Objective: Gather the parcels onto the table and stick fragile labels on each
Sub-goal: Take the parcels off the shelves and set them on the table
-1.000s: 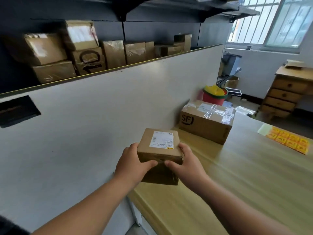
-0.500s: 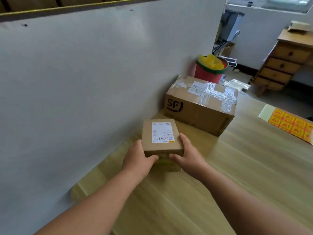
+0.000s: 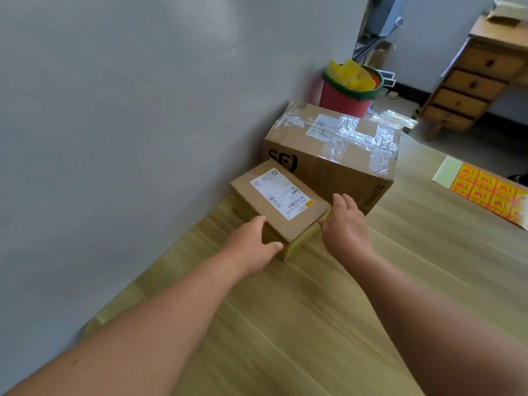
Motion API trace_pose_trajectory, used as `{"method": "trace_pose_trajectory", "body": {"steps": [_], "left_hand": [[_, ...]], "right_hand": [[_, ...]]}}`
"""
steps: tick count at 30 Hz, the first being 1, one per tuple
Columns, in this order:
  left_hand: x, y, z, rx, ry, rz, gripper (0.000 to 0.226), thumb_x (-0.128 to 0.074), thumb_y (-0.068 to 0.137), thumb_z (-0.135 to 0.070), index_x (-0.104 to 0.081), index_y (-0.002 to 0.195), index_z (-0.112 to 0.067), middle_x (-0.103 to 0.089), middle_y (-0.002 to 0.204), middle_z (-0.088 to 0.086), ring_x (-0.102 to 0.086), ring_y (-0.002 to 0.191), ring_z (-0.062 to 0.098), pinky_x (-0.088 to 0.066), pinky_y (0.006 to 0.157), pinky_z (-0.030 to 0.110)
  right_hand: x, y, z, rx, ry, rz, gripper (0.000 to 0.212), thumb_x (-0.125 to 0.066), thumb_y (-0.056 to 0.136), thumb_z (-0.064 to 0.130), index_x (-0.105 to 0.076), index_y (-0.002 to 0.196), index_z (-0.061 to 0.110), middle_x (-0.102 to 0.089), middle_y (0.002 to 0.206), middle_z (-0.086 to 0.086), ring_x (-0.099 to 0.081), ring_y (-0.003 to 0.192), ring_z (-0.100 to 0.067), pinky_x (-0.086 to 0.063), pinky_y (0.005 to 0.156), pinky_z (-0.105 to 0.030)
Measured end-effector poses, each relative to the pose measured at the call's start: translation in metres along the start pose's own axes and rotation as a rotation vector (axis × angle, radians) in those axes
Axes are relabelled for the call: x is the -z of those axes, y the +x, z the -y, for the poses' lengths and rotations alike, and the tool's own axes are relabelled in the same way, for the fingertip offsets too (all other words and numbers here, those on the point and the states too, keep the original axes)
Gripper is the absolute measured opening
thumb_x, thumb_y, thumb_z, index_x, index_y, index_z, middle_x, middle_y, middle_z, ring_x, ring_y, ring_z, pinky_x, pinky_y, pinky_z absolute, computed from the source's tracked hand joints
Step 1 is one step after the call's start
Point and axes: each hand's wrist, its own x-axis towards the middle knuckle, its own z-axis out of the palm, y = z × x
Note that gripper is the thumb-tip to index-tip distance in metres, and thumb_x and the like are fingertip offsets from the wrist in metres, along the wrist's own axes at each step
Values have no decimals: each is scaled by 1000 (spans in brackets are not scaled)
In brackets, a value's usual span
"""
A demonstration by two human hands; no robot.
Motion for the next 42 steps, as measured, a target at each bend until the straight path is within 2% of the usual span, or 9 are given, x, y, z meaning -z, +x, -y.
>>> {"method": "trace_pose_trajectory", "body": {"steps": [5,11,14,18,22,30,34,39,42], "left_hand": [[41,-28,17,-92,440,-222,74,-55,91,-46,-22,150,-18,-36,149,2,-35,135,24,-35,106,39],[78,-85,35,-129,704,-385,75,-55,88,-51,-24,147,-17,-37,145,3,-35,132,24,-31,107,36],[97,-123,45,-98,786,-451,78,-53,88,-53,-20,149,-17,-28,151,5,-28,138,24,-24,112,36],[123,-187,63,-7,772,-534,79,-51,90,-53,-15,151,-17,-19,157,6,-19,143,24,-17,115,37],[145,-270,84,76,751,-634,78,-49,91,-52,-12,151,-18,-16,158,6,-16,144,24,-14,116,36],[162,-481,137,282,730,-845,82,-47,92,-55,-6,153,-17,-10,159,6,-12,145,24,-12,118,38],[160,-595,159,360,769,-985,83,-51,89,-56,-13,152,-18,-23,156,4,-22,142,23,-19,116,38],[158,-720,190,498,759,-1103,84,-56,87,-56,-16,152,-20,-22,157,5,-20,144,23,-20,117,40],[157,-780,207,569,758,-1160,85,-56,86,-57,-18,151,-19,-26,155,4,-23,142,22,-22,115,40]], "right_hand": [[14,-24,30,194,-38,18,65,-51,97,36,-22,152,18,-16,160,-5,-17,146,-25,-17,118,-39],[31,-65,82,435,-127,52,63,-50,96,41,-25,150,20,-16,160,-6,-13,148,-26,-11,119,-43],[39,-89,111,547,-145,57,65,-50,96,42,-24,151,20,-16,160,-5,-12,148,-26,-9,119,-42],[49,-133,152,702,-127,40,65,-49,96,44,-24,151,21,-17,160,-3,-13,147,-24,-10,118,-38],[63,-197,193,857,-138,12,67,-47,95,49,-22,151,22,-15,161,-2,-14,147,-23,-13,118,-41],[89,-369,266,1152,-154,-39,70,-45,95,53,-20,152,21,-16,161,-2,-15,147,-23,-14,118,-39],[96,-467,299,1270,-112,-48,69,-46,95,52,-21,152,22,-17,160,-2,-18,146,-23,-15,118,-40],[98,-580,337,1411,-61,-69,67,-48,95,51,-24,151,23,-23,159,-1,-24,144,-23,-21,117,-41],[98,-637,362,1492,2,-61,66,-52,93,50,-30,148,22,-34,153,1,-33,139,-21,-29,114,-39]]}}
